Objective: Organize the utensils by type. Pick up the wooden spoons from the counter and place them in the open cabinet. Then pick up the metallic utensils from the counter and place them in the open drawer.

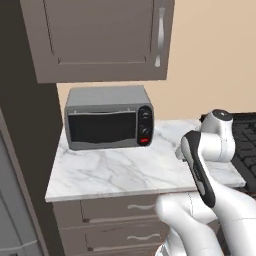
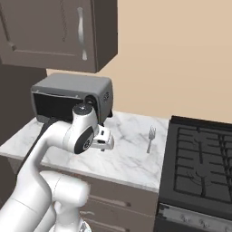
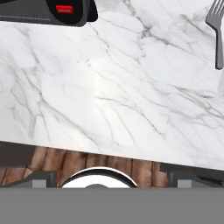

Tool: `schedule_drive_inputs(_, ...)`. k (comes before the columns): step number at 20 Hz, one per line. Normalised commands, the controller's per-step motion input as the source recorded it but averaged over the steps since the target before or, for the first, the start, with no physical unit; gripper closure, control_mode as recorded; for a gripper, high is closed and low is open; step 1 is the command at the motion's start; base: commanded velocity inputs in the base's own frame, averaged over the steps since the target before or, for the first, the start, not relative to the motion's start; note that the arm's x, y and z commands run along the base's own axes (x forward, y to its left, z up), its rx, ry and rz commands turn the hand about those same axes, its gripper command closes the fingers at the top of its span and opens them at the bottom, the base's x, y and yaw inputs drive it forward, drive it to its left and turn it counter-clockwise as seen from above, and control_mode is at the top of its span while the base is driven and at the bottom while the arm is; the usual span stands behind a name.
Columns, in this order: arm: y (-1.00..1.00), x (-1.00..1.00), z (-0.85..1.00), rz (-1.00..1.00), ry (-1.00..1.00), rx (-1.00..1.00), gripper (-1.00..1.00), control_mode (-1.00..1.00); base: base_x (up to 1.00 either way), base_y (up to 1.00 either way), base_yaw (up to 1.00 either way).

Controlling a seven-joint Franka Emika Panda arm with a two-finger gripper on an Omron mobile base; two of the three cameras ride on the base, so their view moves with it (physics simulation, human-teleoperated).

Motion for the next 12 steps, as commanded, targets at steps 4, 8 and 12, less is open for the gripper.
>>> schedule_drive_inputs(4,0.00,0.00,0.00,0.00,0.00,0.00,-1.00,1.00,0.49,-0.05,-0.02)
schedule_drive_inputs(8,0.00,0.00,0.00,0.00,0.00,0.00,-1.00,1.00,0.03,0.00,0.00)
schedule_drive_inputs(12,0.00,0.00,0.00,0.00,0.00,0.00,-1.00,1.00,0.00,0.00,0.00)
